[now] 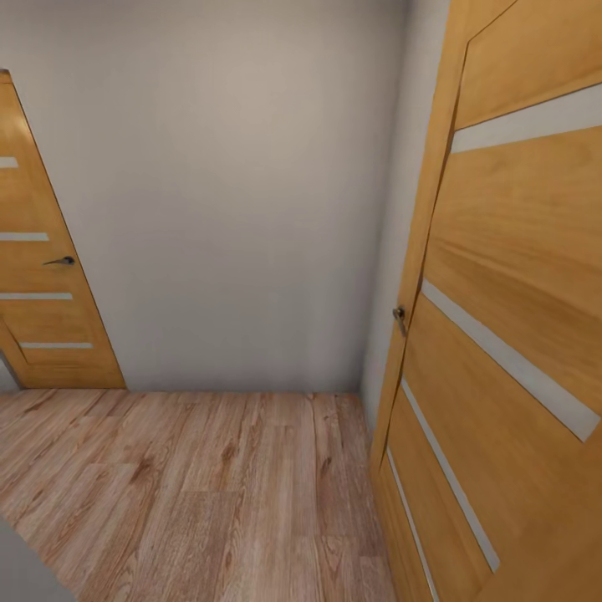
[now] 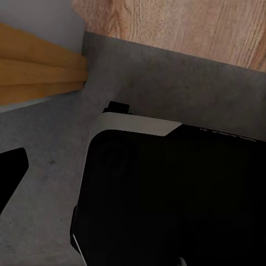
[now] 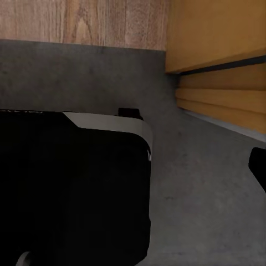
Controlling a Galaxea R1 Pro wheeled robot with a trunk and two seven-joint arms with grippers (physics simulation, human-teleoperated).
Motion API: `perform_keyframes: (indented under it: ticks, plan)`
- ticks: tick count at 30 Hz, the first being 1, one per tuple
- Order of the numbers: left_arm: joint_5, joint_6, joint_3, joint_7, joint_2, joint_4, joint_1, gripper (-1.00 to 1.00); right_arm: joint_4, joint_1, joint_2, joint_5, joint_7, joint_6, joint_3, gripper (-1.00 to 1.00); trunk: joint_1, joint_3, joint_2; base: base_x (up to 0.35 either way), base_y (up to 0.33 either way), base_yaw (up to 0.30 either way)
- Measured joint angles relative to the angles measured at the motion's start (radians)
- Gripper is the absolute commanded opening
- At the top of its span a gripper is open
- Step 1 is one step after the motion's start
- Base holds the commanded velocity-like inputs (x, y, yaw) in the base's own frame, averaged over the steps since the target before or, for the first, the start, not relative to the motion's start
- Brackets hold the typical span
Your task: Move the two storage containers from the living room to the garage. In the garage, place one container on the floor and stack the other container on top of it (either order is fine).
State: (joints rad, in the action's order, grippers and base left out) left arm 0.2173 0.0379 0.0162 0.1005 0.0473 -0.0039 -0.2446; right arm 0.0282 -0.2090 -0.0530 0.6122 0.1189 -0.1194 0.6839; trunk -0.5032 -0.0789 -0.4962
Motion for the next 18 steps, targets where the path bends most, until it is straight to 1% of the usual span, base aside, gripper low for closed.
perform_keyframes:
  ticks: [9,12,18]
  plan:
    - [0.000,0.000,0.000,0.000,0.000,0.000,0.000,1.00,0.000,0.000,-0.001,-0.001,-0.002,0.001,0.001,1.00,0.000,0.000,0.000,0.005,0.000,0.000]
    - [0.001,0.000,-0.001,0.000,-0.001,0.000,0.000,1.00,0.000,0.000,-0.001,-0.001,-0.001,0.001,0.001,1.00,0.000,0.000,0.000,0.197,0.000,0.000]
    - [0.001,0.000,-0.001,0.000,-0.001,0.000,0.000,1.00,0.000,0.000,-0.001,-0.001,-0.001,0.002,0.001,1.00,0.001,0.000,0.000,0.298,0.000,0.000]
